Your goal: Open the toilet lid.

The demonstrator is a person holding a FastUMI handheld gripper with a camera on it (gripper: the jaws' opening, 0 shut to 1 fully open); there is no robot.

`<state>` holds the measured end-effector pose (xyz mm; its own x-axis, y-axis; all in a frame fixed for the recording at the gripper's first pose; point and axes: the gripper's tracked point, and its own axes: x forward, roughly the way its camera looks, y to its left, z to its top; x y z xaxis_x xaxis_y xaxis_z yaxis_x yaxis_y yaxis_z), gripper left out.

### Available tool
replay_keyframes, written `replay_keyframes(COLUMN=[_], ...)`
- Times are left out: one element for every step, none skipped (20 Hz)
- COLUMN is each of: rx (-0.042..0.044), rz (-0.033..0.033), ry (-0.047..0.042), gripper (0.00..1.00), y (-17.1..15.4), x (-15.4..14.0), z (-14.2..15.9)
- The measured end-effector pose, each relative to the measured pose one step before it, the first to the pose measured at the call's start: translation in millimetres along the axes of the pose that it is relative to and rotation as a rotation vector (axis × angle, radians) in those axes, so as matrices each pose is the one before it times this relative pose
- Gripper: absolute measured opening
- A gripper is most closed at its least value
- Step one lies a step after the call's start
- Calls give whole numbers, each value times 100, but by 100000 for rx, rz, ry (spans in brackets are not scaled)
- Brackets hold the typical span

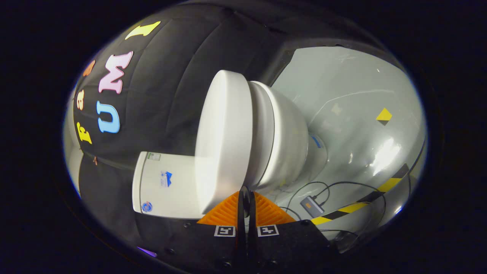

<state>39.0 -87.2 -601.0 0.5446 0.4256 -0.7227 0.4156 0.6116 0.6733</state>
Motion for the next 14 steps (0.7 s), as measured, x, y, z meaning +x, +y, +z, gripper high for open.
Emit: replay_keyframes(rx=[-1555,-1264,-1169,-382,16,-970,-1914,-2824,-2819,-2326,-1580,-1080,-978,-718], rz=[-1876,-932,-510,-803,-1207,-1430,-1375,-1491,-1483,-1400,-1211,-875,-266,-231], ry=[-311,-761,-816,-762,-855,-1343,-1577,-1335,-1126,-879,-860,-1158,-1073,-664], gripper=[7,7,7,7,7,7,6,6,6,6,6,6,5,5], y=[483,525,514,555,515,738,676,778,806,828,860,1067,1123,1139], x=[-370,-395,-393,-340,-429,-206,-419,-379,-584,-532,-571,-507,-514,-472], z=[267,138,132,137,122,164,148,94,109,133,141,244,142,151])
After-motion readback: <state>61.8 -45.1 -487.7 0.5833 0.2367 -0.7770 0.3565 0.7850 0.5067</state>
